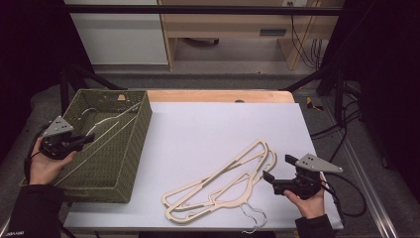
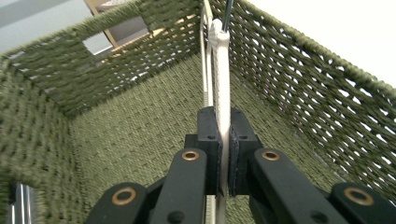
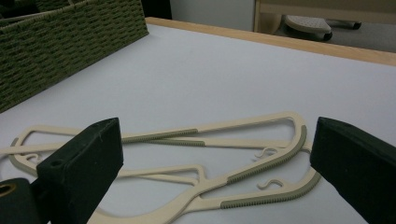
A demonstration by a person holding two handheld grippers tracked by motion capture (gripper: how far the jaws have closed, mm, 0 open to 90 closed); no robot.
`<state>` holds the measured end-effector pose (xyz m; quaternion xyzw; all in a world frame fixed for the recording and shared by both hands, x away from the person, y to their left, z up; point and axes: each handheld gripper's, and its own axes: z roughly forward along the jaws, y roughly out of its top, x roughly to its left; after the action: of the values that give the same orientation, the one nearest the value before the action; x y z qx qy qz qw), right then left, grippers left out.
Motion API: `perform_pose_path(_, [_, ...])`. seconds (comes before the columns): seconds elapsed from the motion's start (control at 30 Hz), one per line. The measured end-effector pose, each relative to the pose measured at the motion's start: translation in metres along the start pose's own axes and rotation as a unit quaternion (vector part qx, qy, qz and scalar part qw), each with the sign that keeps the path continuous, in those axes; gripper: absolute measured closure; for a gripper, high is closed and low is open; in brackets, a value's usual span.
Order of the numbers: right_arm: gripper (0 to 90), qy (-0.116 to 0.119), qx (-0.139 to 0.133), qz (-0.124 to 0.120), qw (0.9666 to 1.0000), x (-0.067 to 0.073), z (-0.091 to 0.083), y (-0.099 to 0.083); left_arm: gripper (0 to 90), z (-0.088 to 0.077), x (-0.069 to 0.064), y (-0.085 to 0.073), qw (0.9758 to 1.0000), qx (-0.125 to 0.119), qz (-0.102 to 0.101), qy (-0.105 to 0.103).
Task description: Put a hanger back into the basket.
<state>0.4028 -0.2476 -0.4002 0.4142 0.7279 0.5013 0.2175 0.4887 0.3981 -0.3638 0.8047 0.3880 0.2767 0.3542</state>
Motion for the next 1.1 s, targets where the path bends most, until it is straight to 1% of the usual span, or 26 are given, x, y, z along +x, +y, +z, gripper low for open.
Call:
perform_pose_path(0.03, [3.3,0.001,0.000,0.001,1.0000,0.000,0.000,0.000,85.6,0.002,-0.002,0.000,1.0000,0.006,0.002,-0.001])
perform_pose_path(0.07, [3.3,0.001,-0.001,0.002,1.0000,0.000,0.000,0.000,85.2,0.003,-0.005,-0.001,0.9998,0.017,0.007,-0.003])
perform_pose_path(0.27, [3.4,0.001,-0.001,0.003,1.0000,0.001,0.001,0.000,82.8,0.009,-0.017,0.000,0.9985,0.047,0.026,-0.012])
perform_pose_path(0.33, [3.5,0.002,-0.001,0.002,1.0000,0.001,0.001,0.000,81.8,0.012,-0.019,-0.002,0.9982,0.053,0.025,-0.014])
perform_pose_path(0.4, [3.6,0.003,-0.001,0.002,1.0000,0.002,0.001,0.000,81.3,0.016,-0.020,-0.004,0.9979,0.059,0.019,-0.018])
perform_pose_path(0.5, [3.7,0.003,-0.001,0.001,1.0000,0.002,0.001,0.000,80.2,0.021,-0.021,-0.006,0.9965,0.078,0.021,-0.021])
perform_pose_path(0.53, [3.7,0.003,-0.001,0.001,1.0000,0.002,0.001,0.000,79.9,0.021,-0.021,-0.007,0.9963,0.081,0.021,-0.021])
perform_pose_path(0.57, [3.7,0.004,-0.001,0.001,1.0000,0.002,0.001,0.000,79.6,0.023,-0.021,-0.008,0.9963,0.081,0.015,-0.022])
perform_pose_path(0.6, [3.7,0.004,-0.001,0.001,1.0000,0.002,0.001,0.000,79.4,0.023,-0.021,-0.009,0.9964,0.079,0.011,-0.028])
perform_pose_path(0.67, [3.7,0.005,0.000,0.001,1.0000,0.002,0.002,-0.001,79.0,0.023,-0.021,-0.009,0.9964,0.079,0.011,-0.029])
perform_pose_path(0.73, [3.7,0.007,0.001,-0.001,1.0000,0.002,0.002,-0.001,78.0,0.024,-0.022,-0.010,0.9957,0.084,0.008,-0.038])
perform_pose_path(0.77, [3.7,0.007,0.000,0.000,1.0000,0.003,0.002,-0.001,77.4,0.025,-0.023,-0.010,0.9953,0.088,0.009,-0.040])
perform_pose_path(0.8, [3.7,0.007,0.000,0.001,1.0000,0.003,0.002,-0.001,76.6,0.025,-0.023,-0.009,0.9941,0.098,0.012,-0.045])
perform_pose_path(0.83, [3.7,0.007,0.000,0.000,1.0000,0.003,0.002,-0.001,75.7,0.027,-0.025,-0.010,0.9943,0.096,0.011,-0.045])
perform_pose_path(0.87, [3.8,0.008,0.000,-0.002,1.0000,0.003,0.002,0.000,75.3,0.028,-0.025,-0.010,0.9937,0.100,0.010,-0.048])
perform_pose_path(0.9, [3.8,0.007,-0.001,-0.003,1.0000,0.003,0.001,0.000,74.7,0.028,-0.026,-0.010,0.9926,0.109,0.013,-0.052])
perform_pose_path(0.97, [3.8,0.008,-0.003,0.000,1.0000,0.004,0.001,0.000,74.1,0.030,-0.028,-0.010,0.9925,0.110,0.014,-0.052])
perform_pose_path(1.0, [3.8,0.009,-0.003,0.000,1.0000,0.004,0.001,0.000,73.9,0.030,-0.028,-0.010,0.9916,0.116,0.016,-0.055])
perform_pose_path(1.03, [3.8,0.008,-0.003,-0.001,1.0000,0.004,0.001,0.000,73.6,0.032,-0.029,-0.011,0.9925,0.109,0.016,-0.054])
perform_pose_path(1.1, [3.8,0.010,-0.002,-0.003,0.9999,0.004,0.001,0.000,73.3,0.031,-0.030,-0.010,0.9918,0.114,0.022,-0.053])
